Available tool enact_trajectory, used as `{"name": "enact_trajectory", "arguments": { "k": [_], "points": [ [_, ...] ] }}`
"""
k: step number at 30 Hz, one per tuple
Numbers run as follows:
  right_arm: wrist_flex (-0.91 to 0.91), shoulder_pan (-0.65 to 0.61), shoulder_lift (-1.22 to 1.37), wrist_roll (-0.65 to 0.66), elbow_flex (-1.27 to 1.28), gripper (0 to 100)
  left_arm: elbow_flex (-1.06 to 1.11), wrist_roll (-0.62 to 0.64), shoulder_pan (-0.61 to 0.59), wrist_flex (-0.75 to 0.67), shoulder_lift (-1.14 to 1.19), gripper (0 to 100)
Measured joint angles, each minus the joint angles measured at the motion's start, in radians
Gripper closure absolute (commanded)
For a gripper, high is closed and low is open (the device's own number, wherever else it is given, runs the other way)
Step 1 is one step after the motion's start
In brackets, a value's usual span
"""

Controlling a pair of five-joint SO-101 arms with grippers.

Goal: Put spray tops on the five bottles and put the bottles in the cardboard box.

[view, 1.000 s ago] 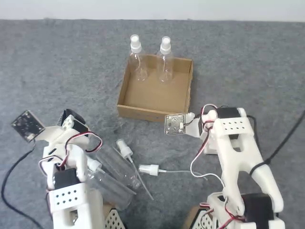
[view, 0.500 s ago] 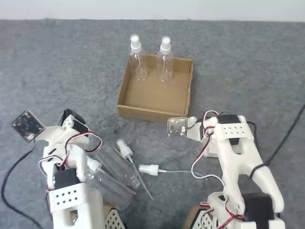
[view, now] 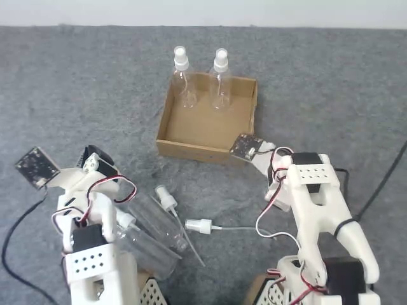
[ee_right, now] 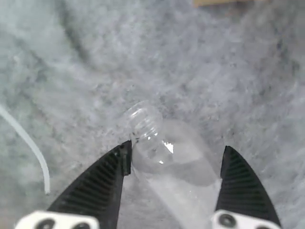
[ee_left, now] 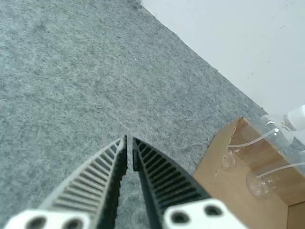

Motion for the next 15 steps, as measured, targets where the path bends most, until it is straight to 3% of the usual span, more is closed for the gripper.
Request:
{"name": "enact_trajectory", "arguments": {
  "k": [10,15],
  "points": [
    [-0.002,0.0,0.0,-0.307,0.0,76.7,0.0,0.0,0.0,0.0,0.0,99],
    [-0.002,0.0,0.0,-0.397,0.0,76.4,0.0,0.0,0.0,0.0,0.0,99]
  ]
}}
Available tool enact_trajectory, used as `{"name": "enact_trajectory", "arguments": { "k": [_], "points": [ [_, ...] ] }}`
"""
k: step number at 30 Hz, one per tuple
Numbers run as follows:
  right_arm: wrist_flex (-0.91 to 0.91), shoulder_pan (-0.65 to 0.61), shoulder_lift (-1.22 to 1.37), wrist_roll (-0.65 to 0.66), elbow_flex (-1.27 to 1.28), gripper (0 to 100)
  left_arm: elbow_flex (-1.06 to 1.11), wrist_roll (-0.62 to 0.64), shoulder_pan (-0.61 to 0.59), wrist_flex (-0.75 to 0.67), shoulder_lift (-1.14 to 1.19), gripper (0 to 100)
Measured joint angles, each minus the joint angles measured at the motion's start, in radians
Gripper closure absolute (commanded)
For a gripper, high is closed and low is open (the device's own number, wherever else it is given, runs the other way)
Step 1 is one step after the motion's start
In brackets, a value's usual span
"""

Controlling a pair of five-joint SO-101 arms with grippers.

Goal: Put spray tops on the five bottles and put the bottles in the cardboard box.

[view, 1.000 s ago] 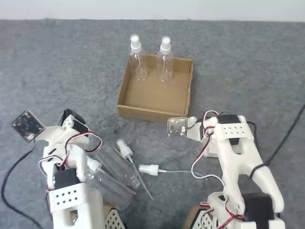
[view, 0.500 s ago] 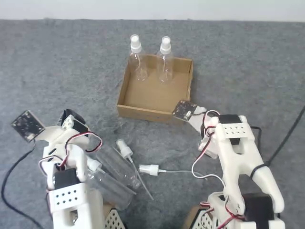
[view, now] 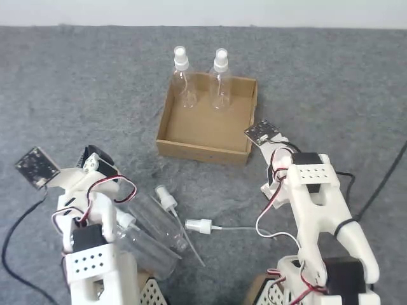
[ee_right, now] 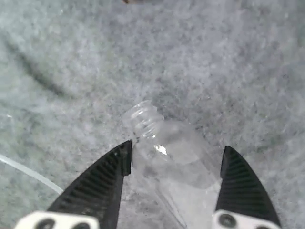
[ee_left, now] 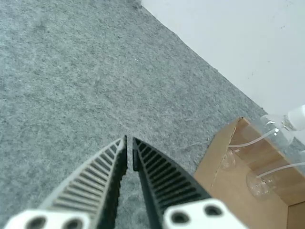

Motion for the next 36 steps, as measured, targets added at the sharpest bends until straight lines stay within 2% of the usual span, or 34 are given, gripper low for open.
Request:
{"name": "enact_trajectory", "arguments": {
  "k": [3,8,14,20,30,36],
  "points": [
    [0.0,0.0,0.0,-0.005,0.0,76.3,0.0,0.0,0.0,0.0,0.0,99],
    [0.002,0.0,0.0,0.084,0.0,75.6,0.0,0.0,0.0,0.0,0.0,99],
    [0.006,0.0,0.0,0.163,0.002,62.9,0.0,0.0,0.0,0.0,0.0,99],
    [0.006,0.0,0.0,0.252,0.002,66.3,0.0,0.0,0.0,0.0,0.0,99],
    [0.051,0.002,0.0,0.543,0.002,67.7,0.0,0.0,0.0,0.0,0.0,99],
    [0.055,0.054,0.0,0.629,0.002,67.7,0.0,0.0,0.0,0.0,0.0,99]
  ]
}}
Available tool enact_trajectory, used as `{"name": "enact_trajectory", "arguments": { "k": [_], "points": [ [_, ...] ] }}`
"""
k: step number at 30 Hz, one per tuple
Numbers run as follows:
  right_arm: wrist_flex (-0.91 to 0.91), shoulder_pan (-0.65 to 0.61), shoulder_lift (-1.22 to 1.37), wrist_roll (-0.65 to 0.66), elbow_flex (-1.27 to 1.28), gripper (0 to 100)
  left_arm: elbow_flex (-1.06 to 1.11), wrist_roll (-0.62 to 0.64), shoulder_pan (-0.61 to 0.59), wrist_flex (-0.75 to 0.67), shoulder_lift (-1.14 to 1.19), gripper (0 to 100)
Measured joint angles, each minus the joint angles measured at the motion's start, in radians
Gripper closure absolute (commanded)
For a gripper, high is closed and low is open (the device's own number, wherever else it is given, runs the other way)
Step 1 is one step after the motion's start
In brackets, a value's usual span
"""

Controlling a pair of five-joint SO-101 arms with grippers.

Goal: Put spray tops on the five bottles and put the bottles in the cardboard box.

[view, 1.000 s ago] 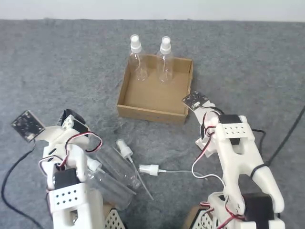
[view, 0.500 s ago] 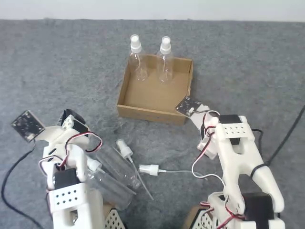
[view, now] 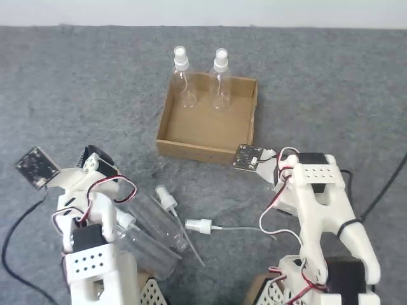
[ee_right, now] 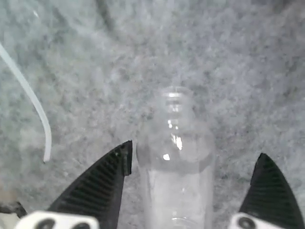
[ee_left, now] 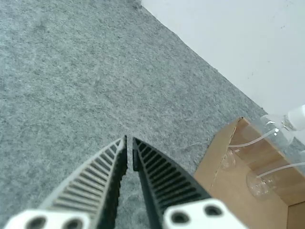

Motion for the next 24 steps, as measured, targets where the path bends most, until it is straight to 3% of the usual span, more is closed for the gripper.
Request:
{"name": "enact_trajectory", "arguments": {
  "k": [21,24],
  "points": [
    [-0.092,0.044,0.029,0.06,0.069,67.9,0.0,0.0,0.0,0.0,0.0,99],
    [-0.11,0.044,0.055,0.06,0.071,71.7,0.0,0.0,0.0,0.0,0.0,99]
  ]
}}
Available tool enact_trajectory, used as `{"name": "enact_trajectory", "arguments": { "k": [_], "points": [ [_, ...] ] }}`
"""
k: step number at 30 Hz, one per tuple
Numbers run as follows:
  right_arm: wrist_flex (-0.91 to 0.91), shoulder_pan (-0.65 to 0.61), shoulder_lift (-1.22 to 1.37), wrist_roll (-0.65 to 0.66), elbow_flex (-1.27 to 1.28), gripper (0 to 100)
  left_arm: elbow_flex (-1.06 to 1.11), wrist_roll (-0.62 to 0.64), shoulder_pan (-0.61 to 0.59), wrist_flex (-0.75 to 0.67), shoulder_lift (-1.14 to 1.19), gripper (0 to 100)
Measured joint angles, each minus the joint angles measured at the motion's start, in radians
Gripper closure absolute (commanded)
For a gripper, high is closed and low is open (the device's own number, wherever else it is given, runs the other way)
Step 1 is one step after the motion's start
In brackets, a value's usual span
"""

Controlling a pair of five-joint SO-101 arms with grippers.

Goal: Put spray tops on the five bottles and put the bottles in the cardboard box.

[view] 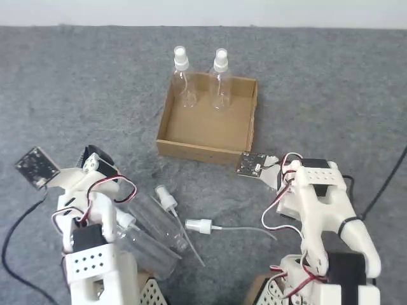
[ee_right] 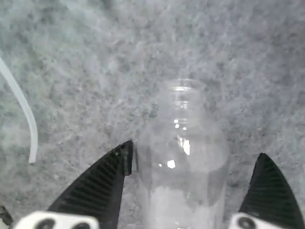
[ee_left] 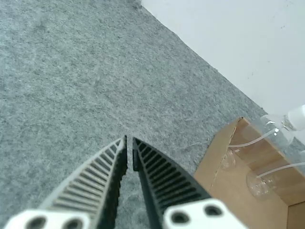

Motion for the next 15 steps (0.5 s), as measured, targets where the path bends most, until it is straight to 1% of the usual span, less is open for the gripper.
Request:
{"name": "enact_trajectory", "arguments": {
  "k": [3,15],
  "points": [
    [-0.002,0.0,0.0,0.0,0.0,74.6,0.0,0.0,0.0,0.0,0.0,99],
    [-0.003,-0.002,-0.04,-0.011,0.0,74.5,0.0,0.0,0.0,0.0,0.0,99]
  ]
}}
